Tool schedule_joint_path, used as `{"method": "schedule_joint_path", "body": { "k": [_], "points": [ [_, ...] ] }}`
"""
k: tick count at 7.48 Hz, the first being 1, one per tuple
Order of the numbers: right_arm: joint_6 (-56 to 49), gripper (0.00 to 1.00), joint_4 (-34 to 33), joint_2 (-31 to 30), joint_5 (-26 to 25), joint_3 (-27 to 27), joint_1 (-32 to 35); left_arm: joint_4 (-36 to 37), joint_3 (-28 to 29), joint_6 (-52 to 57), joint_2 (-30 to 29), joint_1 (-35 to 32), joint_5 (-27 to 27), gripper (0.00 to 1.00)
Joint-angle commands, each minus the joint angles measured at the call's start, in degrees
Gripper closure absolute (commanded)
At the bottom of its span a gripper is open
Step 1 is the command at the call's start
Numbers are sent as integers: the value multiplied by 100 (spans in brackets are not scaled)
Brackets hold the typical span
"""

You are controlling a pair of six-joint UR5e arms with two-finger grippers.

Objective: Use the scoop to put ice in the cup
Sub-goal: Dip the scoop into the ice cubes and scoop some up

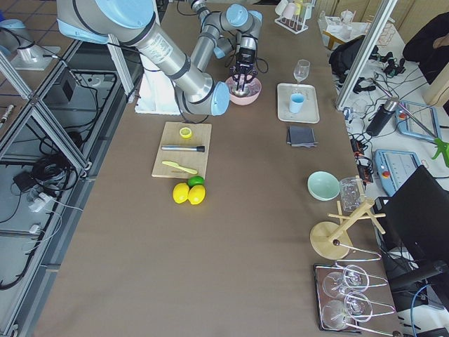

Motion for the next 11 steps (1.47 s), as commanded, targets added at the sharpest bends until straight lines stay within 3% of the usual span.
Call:
{"method": "schedule_joint_path", "body": {
  "k": [1, 7, 11],
  "points": [
    [175, 100, 291, 63, 0, -195, -26, -5, -3, 0, 1, -11, 1, 1],
    [902, 100, 1397, -25, 62, -555, -95, -5, -3, 0, 10, -20, 1, 1],
    [1307, 100, 1828, -218, 97, -415, -96, -5, 6, 0, 1, -11, -8, 1]
  ]
}}
